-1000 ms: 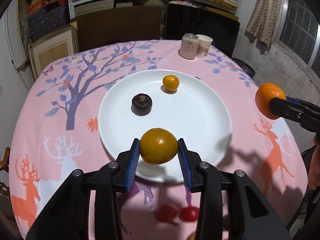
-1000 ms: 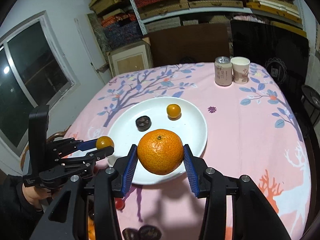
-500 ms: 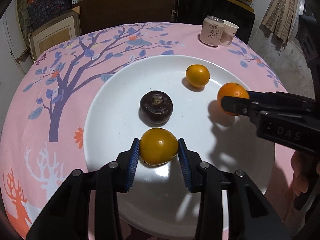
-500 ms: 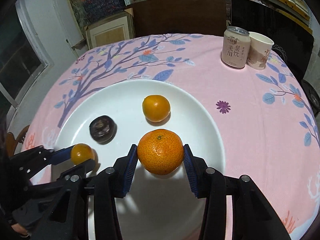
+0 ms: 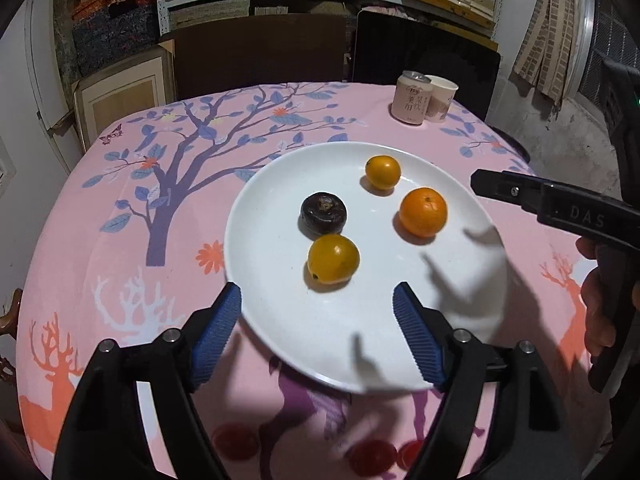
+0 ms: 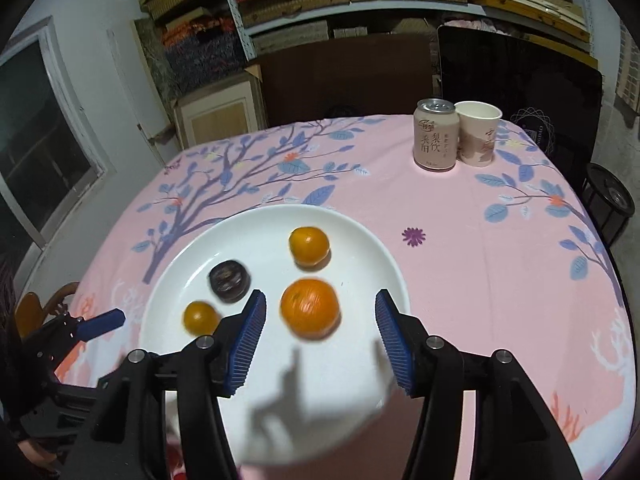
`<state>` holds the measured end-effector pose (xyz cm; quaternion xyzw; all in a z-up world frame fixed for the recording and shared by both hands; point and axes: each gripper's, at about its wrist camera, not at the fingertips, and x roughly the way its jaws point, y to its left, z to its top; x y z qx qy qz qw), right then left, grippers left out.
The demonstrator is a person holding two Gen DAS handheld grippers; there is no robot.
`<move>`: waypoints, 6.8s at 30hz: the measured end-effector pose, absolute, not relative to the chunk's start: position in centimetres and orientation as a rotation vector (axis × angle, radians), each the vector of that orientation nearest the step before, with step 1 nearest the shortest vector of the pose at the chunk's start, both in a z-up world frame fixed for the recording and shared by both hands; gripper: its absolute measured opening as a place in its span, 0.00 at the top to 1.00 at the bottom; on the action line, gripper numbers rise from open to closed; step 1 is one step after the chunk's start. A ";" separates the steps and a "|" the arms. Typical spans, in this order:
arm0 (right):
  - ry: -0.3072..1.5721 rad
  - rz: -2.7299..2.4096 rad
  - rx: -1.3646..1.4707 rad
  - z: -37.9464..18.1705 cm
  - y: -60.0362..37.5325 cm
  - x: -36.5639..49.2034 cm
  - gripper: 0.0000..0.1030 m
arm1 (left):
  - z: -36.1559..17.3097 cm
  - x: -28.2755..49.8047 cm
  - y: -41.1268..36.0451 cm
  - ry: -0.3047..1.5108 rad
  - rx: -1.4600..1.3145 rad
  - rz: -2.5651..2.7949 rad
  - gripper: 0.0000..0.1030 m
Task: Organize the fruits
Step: 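Carry both fruits to the white plate and release them, then grasp a red cherry tomato with the left gripper while the right grasps a small yellow tomato, then carry both tomatoes to the white plate and open both grippers, then grasp a pink grapefruit with the left gripper while the right grasps a yellow pepino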
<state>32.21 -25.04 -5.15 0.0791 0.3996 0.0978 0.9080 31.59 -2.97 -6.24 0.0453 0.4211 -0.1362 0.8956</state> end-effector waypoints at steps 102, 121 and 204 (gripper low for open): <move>0.913 0.518 0.057 -12.7 -18.6 3.4 0.72 | -12.7 5.1 0.4 0.821 0.203 -0.389 0.73; 0.898 0.516 0.063 -12.1 -19.1 3.1 0.72 | -11.4 3.6 0.5 0.789 0.207 -0.400 0.73; 0.818 0.360 0.206 -9.5 -23.8 3.2 0.51 | -11.6 7.9 0.0 0.838 0.297 -0.277 0.18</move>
